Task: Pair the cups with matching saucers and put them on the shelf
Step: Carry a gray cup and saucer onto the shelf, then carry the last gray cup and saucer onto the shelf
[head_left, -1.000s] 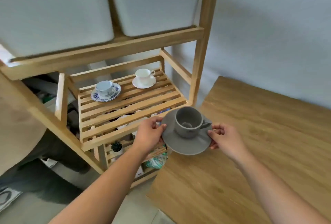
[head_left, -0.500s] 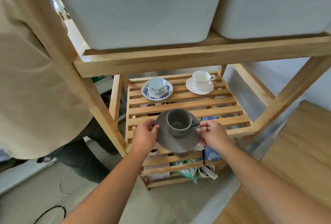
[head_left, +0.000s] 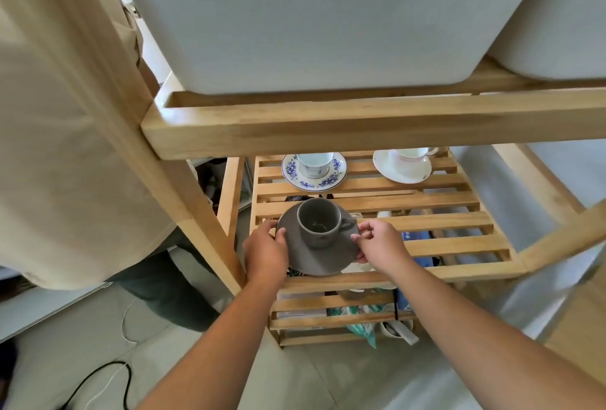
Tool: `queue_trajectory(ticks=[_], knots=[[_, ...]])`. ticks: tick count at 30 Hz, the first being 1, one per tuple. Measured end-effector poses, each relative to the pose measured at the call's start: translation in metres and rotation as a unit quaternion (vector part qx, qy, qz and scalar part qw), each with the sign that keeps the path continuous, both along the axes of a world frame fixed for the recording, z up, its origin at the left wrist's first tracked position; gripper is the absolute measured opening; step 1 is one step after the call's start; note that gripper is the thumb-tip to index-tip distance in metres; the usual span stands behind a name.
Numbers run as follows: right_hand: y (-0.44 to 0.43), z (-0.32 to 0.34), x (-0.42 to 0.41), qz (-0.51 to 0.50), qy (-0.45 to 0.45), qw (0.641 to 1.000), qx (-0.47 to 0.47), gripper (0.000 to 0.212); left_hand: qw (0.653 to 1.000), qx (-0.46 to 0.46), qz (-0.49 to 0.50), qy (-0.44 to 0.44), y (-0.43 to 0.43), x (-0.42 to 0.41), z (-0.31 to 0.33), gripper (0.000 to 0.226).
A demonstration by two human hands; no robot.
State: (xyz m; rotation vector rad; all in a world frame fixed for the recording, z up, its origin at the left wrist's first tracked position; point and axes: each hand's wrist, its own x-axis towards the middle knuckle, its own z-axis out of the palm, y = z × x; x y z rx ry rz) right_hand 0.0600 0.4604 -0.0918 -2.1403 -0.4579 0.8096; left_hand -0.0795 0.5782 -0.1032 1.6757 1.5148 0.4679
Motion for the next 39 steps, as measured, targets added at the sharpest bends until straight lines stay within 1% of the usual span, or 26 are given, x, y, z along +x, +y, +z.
queue_trajectory(ticks=[3, 11, 13, 15, 17, 19, 21, 25, 29, 31, 34, 36, 39], knots=[[0.002, -0.001, -0.001, -0.002, 0.001, 1.0, 0.0, 0.009, 1.0, 0.005, 0.004, 0.015, 0.002, 0.001, -0.002, 0.026], [0.007, 0.005, -0.005, -0.009, -0.025, 1.0, -0.012, 0.007, 1.0, 0.012, 0.001, 0.023, 0.004, 0.002, 0.0, 0.019], [0.006, 0.007, -0.006, -0.013, -0.02, 1.0, -0.012, 0.007, 1.0, 0.012, 0.001, 0.022, 0.003, 0.001, 0.002, 0.017], [0.003, 0.008, -0.006, -0.036, 0.002, 0.999, -0.007, 0.01, 1.0, 0.012, -0.01, 0.017, 0.001, -0.001, 0.006, 0.021], [-0.006, 0.011, -0.005, -0.068, 0.016, 0.998, -0.001, 0.015, 0.999, 0.014, -0.028, 0.011, -0.004, -0.005, 0.011, 0.03], [-0.02, 0.013, -0.006, -0.1, 0.018, 0.995, 0.014, 0.017, 0.999, 0.014, -0.048, 0.004, -0.013, -0.01, 0.019, 0.036], [-0.042, 0.02, -0.01, -0.125, 0.029, 0.99, 0.05, 0.016, 0.997, 0.023, -0.073, -0.011, -0.026, -0.015, 0.03, 0.036], [-0.104, 0.048, -0.02, -0.147, 0.04, 0.981, 0.123, 0.012, 0.984, 0.067, -0.158, -0.046, -0.065, -0.022, 0.06, 0.025], [-0.186, 0.07, -0.032, -0.201, 0.024, 0.963, 0.178, 0.013, 0.955, 0.062, -0.276, -0.09, -0.121, -0.01, 0.091, 0.016], [-0.229, 0.077, -0.04, -0.239, 0.008, 0.951, 0.197, 0.013, 0.934, 0.063, -0.338, -0.095, -0.152, 0.003, 0.098, 0.014], [-0.305, 0.085, -0.055, -0.3, -0.033, 0.924, 0.233, 0.015, 0.89, 0.062, -0.441, -0.102, -0.213, 0.03, 0.101, 0.008], [-0.362, 0.087, -0.067, -0.341, -0.055, 0.908, 0.237, 0.018, 0.857, 0.049, -0.503, -0.102, -0.263, 0.048, 0.103, 0.009], [-0.442, 0.088, -0.09, -0.394, -0.069, 0.888, 0.228, 0.023, 0.794, 0.033, -0.598, -0.103, -0.34, 0.066, 0.107, 0.013]])
